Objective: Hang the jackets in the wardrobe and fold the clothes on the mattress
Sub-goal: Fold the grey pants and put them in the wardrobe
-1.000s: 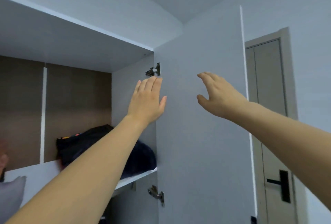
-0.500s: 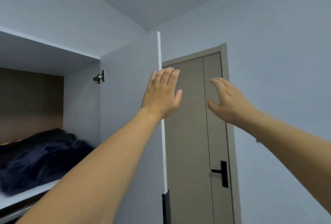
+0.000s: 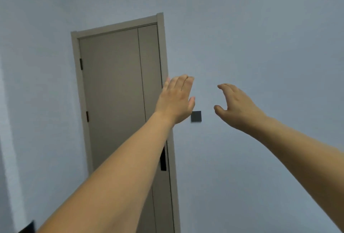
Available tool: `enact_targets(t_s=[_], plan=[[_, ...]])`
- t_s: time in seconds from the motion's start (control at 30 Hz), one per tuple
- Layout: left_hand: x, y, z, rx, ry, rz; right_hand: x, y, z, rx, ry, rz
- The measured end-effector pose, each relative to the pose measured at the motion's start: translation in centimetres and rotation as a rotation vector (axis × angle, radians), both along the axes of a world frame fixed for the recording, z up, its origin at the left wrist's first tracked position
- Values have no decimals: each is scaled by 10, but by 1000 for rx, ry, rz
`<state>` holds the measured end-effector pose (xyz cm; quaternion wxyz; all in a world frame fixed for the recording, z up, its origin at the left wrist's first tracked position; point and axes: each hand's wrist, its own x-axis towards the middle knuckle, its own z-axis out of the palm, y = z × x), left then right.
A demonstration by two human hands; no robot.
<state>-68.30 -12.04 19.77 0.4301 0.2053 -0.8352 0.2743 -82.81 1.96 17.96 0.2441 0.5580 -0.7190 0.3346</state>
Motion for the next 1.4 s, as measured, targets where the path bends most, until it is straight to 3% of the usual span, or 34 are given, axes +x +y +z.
enact_targets(t_s=[0.23, 0.57, 1.0, 1.17, 1.4], plan=[[-197, -29, -70, 164, -82, -213, -160, 4, -67, 115, -123, -209], [-434, 37, -169, 254, -301, -398, -375, 112, -176, 248, -336, -491], [-715, 121, -297, 289, -595, -629, -593, 241, -322, 258, -652, -794], [-846, 156, -409, 342, -779, -758, -686, 272, -425, 265, -782, -956], [-958, 228, -657, 447, -1132, -805, -773, 342, -651, 383, -977, -1097]])
